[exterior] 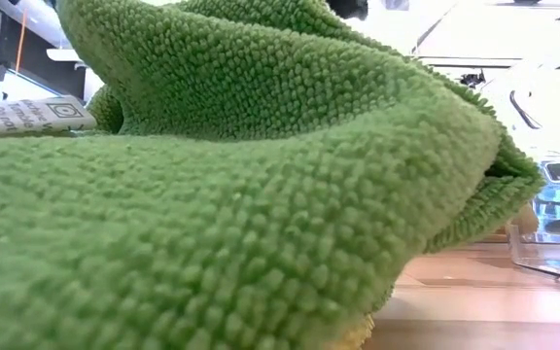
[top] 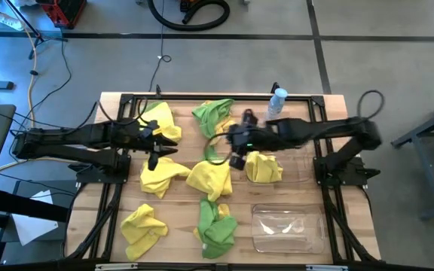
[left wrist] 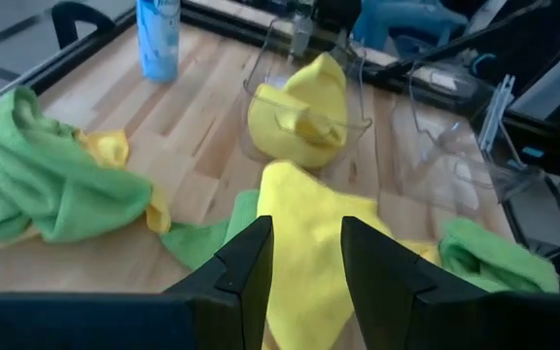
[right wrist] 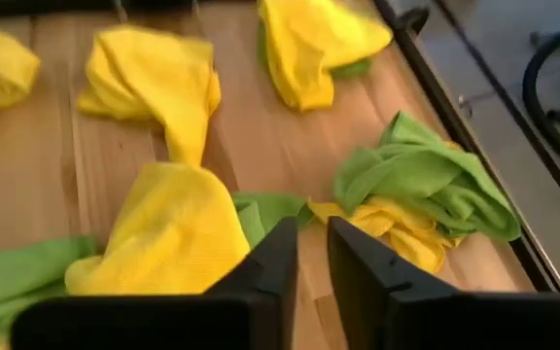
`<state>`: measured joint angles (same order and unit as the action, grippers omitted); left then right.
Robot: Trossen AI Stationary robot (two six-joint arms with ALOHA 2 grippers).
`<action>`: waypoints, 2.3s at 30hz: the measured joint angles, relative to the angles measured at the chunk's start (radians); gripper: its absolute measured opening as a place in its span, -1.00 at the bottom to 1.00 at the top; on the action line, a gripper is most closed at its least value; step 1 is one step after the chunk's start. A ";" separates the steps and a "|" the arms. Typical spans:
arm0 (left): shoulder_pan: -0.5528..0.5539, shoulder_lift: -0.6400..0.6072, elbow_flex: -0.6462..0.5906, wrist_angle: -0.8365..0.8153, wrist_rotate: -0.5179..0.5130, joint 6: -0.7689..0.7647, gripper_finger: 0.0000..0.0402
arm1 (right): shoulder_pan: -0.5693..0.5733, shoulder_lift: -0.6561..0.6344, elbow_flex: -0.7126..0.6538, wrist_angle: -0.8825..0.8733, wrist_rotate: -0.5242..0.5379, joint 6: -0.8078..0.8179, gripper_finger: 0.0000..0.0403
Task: Sort microfiber towel by color & place in baskets
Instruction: Put the yellow microfiber towel into the top transparent bin
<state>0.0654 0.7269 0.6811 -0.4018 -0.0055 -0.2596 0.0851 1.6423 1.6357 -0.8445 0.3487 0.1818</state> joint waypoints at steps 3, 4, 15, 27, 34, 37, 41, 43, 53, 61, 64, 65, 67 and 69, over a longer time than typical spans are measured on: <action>0.000 -0.023 0.000 -0.034 0.000 0.000 -0.44 | 0.000 0.115 0.128 -0.107 -0.070 -0.022 -0.45; 0.000 -0.028 0.000 -0.046 0.000 -0.001 -0.44 | 0.000 0.151 0.160 -0.130 -0.099 -0.032 -0.39; -0.001 -0.038 0.000 -0.089 0.024 -0.016 -0.44 | -0.004 0.445 0.248 -0.189 -0.209 -0.097 0.12; -0.002 -0.037 0.000 -0.104 0.027 -0.018 -0.44 | -0.016 0.622 0.248 -0.183 -0.298 -0.053 -0.02; -0.002 -0.037 0.000 -0.108 0.027 -0.018 -0.44 | -0.017 0.624 0.248 -0.185 -0.300 -0.046 -0.72; -0.002 -0.037 0.000 -0.108 0.027 -0.018 -0.44 | -0.024 0.584 0.248 -0.214 -0.307 -0.049 -0.93; -0.001 -0.037 0.000 -0.108 0.027 -0.013 -0.44 | -0.037 0.492 0.248 -0.222 -0.293 -0.002 -0.87; -0.001 -0.037 0.000 -0.108 0.027 -0.011 -0.44 | -0.041 0.430 0.248 -0.212 -0.290 0.015 -0.92; -0.001 -0.037 0.000 -0.110 0.027 -0.009 -0.44 | 0.007 0.061 0.248 -0.258 -0.126 0.119 -0.98; -0.001 -0.037 0.000 -0.105 0.024 -0.022 -0.44 | 0.074 -0.123 0.248 -0.668 0.035 0.333 -0.99; -0.002 -0.037 0.000 -0.080 0.020 -0.028 -0.44 | 0.095 -0.162 0.217 -0.712 0.021 0.387 -1.00; -0.001 -0.037 0.000 -0.065 0.019 -0.028 -0.44 | 0.104 -0.186 0.185 -0.692 0.002 0.368 -1.00; -0.001 -0.037 0.000 -0.029 0.019 -0.039 -0.44 | 0.116 -0.221 0.127 -0.712 -0.015 0.390 -1.00; -0.002 -0.037 0.000 -0.001 0.018 -0.057 -0.44 | 0.124 -0.265 0.018 -0.724 -0.047 0.424 -1.00</action>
<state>0.0639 0.6899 0.6811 -0.4023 0.0128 -0.3162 0.2092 1.3771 1.6533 -1.5687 0.3018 0.6059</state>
